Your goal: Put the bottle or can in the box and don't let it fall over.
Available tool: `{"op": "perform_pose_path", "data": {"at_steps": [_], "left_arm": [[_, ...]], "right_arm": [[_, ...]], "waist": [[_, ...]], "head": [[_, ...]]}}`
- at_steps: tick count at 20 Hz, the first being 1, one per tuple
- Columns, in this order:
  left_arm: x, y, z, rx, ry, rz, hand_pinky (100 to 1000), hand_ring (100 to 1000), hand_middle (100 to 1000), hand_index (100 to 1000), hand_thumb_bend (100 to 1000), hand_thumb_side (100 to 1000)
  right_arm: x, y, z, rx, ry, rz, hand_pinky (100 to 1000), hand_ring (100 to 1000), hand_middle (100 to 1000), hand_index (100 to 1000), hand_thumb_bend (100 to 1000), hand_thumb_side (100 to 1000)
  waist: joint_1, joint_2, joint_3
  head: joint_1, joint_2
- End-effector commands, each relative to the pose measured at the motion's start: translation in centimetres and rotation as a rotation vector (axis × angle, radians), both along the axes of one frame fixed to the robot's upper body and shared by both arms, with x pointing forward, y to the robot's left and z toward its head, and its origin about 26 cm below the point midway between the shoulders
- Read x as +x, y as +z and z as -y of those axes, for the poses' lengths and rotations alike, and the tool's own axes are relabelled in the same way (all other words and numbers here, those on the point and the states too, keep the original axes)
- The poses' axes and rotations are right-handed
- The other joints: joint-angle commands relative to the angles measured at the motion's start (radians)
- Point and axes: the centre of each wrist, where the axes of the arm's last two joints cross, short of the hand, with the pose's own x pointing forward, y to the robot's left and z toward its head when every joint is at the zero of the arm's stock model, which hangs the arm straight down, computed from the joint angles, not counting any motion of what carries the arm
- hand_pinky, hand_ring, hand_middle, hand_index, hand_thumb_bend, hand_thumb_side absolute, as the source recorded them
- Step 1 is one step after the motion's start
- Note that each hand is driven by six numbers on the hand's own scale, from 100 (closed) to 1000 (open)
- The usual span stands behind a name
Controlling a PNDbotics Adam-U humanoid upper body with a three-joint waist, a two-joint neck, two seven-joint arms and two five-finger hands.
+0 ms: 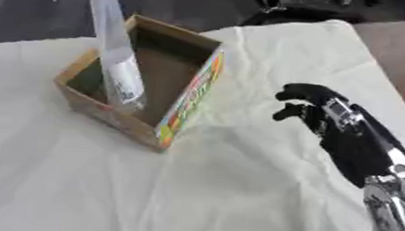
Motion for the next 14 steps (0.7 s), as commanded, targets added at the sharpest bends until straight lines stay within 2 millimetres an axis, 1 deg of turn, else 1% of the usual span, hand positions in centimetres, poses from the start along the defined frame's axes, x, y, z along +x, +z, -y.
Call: {"op": "perform_pose_path", "data": {"at_steps": [1, 5, 12, 14], "left_arm": [[-0.5, 0.8, -0.1, -0.002, -0.008, 0.030, 621, 266, 453, 513, 100, 349], [-0.4, 0.4, -0.1, 0.010, -0.020, 0.018, 639, 291, 469, 529, 100, 356], [-0.3, -0.2, -0.2, 0.084, -0.053, -0.026, 707, 417, 541, 608, 100, 418], [-0.2, -0.3, -0.2, 0.106, -0.062, -0.040, 750, 514, 596, 659, 100, 474]], "right_arm": [[-0.3, 0.8, -0.2, -0.011, 0.008, 0.034, 999, 683, 753, 803, 100, 802], [-0.3, 0.7, -0.2, -0.008, 0.009, 0.033, 999, 683, 753, 803, 100, 801], [-0.3, 0.6, -0.2, -0.003, 0.007, 0.027, 999, 683, 753, 803, 100, 802], [-0.3, 0.6, -0.2, -0.002, 0.007, 0.027, 999, 683, 753, 803, 100, 800]], "waist": [[-0.006, -0.019, 0.000], [-0.011, -0.021, 0.004], [-0.015, -0.025, 0.010], [-0.016, -0.028, 0.010]], "head": [[-0.003, -0.010], [-0.006, -0.005], [-0.011, 0.000], [-0.012, 0.003]]}}
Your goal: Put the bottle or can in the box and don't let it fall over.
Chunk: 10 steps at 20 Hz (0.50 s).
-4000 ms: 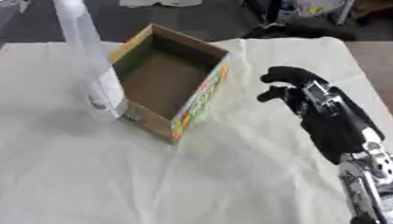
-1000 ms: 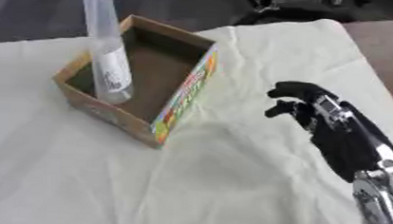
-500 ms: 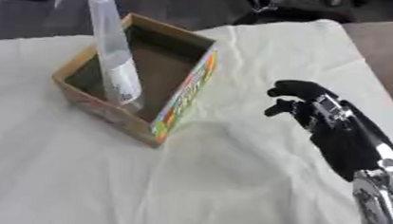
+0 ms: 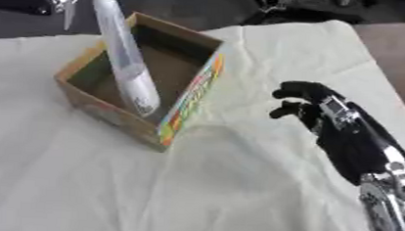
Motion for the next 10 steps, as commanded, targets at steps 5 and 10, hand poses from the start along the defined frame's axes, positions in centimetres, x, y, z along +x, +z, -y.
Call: {"op": "perform_pose_path", "data": {"at_steps": [5, 10], "left_arm": [[-0.52, 0.75, -0.17, 0.100, -0.042, -0.022, 824, 657, 723, 755, 192, 599], [-0.69, 1.38, -0.61, 0.122, -0.044, -0.035, 849, 711, 774, 787, 228, 636]], "right_arm": [[-0.27, 0.56, -0.07, -0.004, 0.007, 0.023, 998, 684, 753, 803, 100, 798], [-0.28, 0.40, -0.09, 0.002, 0.011, 0.014, 998, 684, 753, 802, 100, 795]], "waist": [[-0.005, -0.036, 0.004], [-0.004, -0.049, 0.007]], "head": [[-0.006, 0.001], [-0.009, 0.005]]}}
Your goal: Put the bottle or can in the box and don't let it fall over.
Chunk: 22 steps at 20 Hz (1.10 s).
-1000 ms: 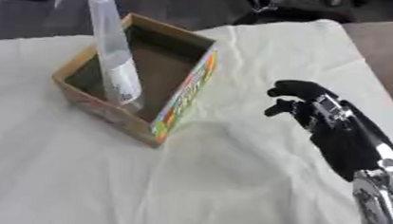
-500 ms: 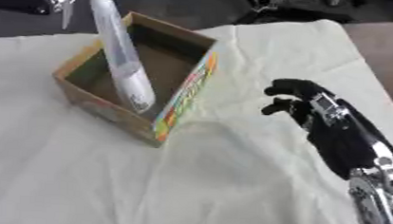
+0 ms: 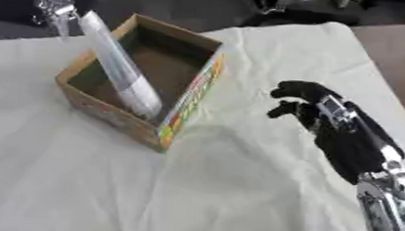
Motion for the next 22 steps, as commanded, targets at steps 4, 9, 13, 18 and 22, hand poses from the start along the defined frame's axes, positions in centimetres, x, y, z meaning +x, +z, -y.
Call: {"op": "perform_pose_path", "data": {"at_steps": [4, 9, 13, 18, 22], "left_arm": [[-0.7, 1.9, -0.9, -0.017, 0.012, 0.045, 845, 705, 776, 792, 243, 643], [-1.0, 2.5, -1.0, -0.069, -0.002, 0.064, 835, 672, 756, 783, 232, 660], [-1.5, 3.2, -1.1, -0.147, -0.009, 0.105, 815, 618, 724, 770, 192, 671], [-3.6, 4.3, -2.8, -0.267, 0.016, 0.214, 788, 564, 679, 742, 128, 595], [-7.0, 3.7, -5.4, -0.397, 0.015, 0.284, 784, 560, 678, 738, 105, 566]], "right_arm": [[-0.3, 0.4, 0.0, 0.004, 0.010, 0.012, 998, 684, 752, 802, 100, 793], [-0.3, 0.3, 0.0, 0.011, 0.011, 0.007, 998, 684, 753, 802, 100, 789], [-0.3, 0.2, 0.1, 0.013, 0.007, 0.003, 997, 685, 754, 802, 100, 784], [-0.5, 0.0, 0.4, 0.017, -0.005, 0.001, 993, 686, 754, 801, 100, 768], [-0.7, 0.6, 0.6, 0.031, -0.006, 0.031, 988, 688, 754, 801, 100, 740]], "waist": [[-0.002, -0.044, 0.002], [-0.001, -0.054, 0.005], [-0.002, -0.064, 0.008], [-0.007, -0.091, 0.039], [-0.020, -0.120, 0.066]], "head": [[0.000, 0.005], [0.000, 0.010], [0.002, 0.022], [-0.021, 0.052], [-0.072, 0.075]]}}
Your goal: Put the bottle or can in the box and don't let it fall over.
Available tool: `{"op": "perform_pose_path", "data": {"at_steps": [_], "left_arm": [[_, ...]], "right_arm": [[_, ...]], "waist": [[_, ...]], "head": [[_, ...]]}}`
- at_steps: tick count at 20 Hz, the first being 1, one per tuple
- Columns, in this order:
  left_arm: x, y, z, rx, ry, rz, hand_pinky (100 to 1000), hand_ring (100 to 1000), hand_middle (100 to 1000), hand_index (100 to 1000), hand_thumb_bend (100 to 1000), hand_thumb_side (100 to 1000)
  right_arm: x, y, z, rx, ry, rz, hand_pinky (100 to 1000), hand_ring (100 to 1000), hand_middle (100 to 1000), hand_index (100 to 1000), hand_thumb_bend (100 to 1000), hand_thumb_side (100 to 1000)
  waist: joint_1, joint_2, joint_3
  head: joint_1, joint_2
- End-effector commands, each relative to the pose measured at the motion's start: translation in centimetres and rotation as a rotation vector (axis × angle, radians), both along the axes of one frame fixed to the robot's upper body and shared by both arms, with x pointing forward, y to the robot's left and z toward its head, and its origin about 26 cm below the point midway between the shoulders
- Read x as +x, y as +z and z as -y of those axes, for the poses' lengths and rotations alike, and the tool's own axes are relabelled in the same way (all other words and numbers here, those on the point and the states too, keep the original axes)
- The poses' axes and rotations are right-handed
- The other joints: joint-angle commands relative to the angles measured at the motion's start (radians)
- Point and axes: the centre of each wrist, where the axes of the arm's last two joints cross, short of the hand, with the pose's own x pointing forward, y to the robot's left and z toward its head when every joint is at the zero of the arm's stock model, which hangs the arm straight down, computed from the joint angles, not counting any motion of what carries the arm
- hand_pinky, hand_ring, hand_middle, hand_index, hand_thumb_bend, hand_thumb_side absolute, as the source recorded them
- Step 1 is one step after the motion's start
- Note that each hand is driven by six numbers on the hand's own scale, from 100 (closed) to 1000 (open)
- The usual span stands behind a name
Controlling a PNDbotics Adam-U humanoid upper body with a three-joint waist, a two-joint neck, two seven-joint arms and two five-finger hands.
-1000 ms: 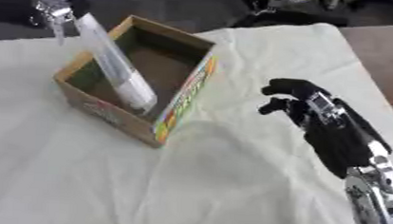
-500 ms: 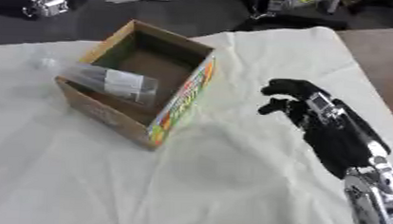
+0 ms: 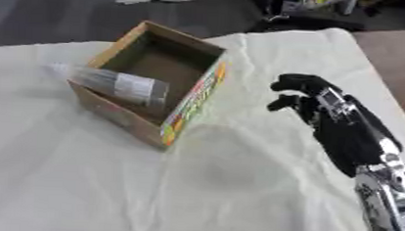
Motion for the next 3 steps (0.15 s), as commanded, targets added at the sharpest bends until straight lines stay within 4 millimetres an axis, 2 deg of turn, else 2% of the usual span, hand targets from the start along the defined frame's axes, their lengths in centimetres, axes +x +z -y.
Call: {"op": "perform_pose_path", "data": {"at_steps": [1, 3], "left_arm": [[-3.7, 1.6, -2.4, -0.101, 0.025, 0.108, 781, 559, 678, 739, 111, 556], [-5.8, 0.6, -3.2, -0.177, 0.009, 0.132, 779, 553, 674, 737, 120, 541]], "right_arm": [[-0.5, 1.4, 0.4, -0.004, 0.000, 0.055, 987, 688, 754, 801, 100, 731], [-0.5, 1.6, 0.3, 0.011, 0.007, 0.073, 985, 689, 754, 801, 100, 722]], "waist": [[-0.010, -0.039, 0.008], [-0.018, -0.049, 0.013]], "head": [[-0.035, 0.015], [-0.048, 0.016]]}}
